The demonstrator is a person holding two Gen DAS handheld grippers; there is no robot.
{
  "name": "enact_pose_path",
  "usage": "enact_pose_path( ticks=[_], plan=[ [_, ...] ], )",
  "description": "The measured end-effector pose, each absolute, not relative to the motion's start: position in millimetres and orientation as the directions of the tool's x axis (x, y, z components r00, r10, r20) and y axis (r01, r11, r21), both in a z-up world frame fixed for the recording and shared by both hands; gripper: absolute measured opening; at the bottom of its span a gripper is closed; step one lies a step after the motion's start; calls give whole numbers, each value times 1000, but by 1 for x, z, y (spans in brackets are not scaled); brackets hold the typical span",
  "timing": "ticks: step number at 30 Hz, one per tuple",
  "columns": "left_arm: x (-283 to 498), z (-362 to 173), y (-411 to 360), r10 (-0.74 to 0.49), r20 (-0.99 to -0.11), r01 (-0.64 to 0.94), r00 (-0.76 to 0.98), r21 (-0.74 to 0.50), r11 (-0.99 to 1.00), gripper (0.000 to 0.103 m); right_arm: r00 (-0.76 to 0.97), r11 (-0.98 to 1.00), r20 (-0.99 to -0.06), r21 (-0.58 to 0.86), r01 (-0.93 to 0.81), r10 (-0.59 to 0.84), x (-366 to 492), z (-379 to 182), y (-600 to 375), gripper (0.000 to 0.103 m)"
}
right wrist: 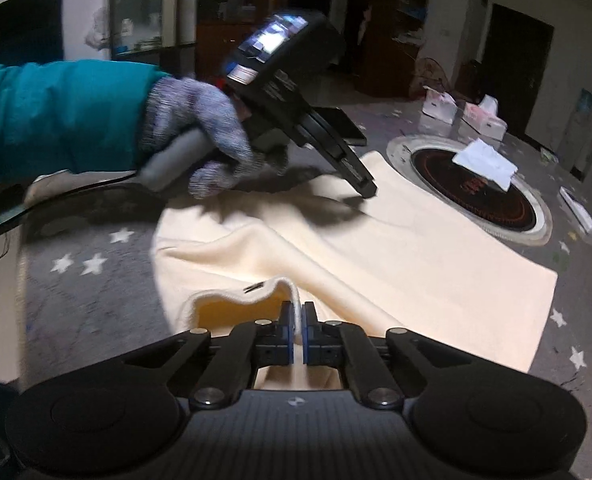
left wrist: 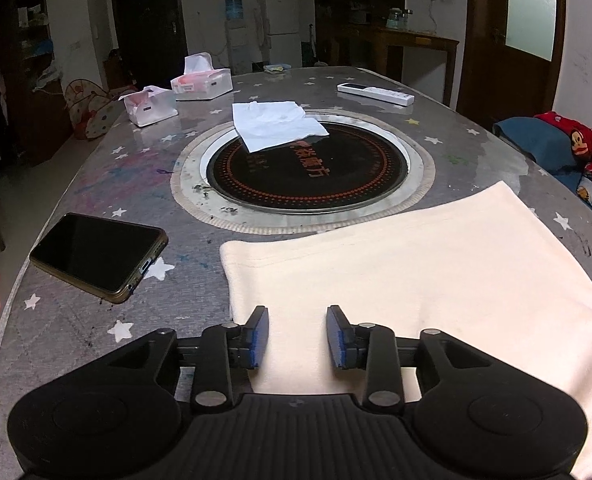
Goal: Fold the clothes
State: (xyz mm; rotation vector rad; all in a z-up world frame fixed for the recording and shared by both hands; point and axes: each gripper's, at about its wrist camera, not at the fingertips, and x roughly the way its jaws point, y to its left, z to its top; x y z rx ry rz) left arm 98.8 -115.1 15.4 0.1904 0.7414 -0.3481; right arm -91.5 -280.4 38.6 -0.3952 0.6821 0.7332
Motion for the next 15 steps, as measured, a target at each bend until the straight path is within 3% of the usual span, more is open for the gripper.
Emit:
enact_pose_path(
  ticks=[8,15],
  plan=[
    [98,14,-114,-236,-681,367,694,52,929,42,458,598,-744,-100,-795,486,-136,50,-279,0],
    [95,18,-108,-239,-674,363,699,47,930,44,401,602,-759,-16,-798,512,-141,47,-282,3]
  ],
)
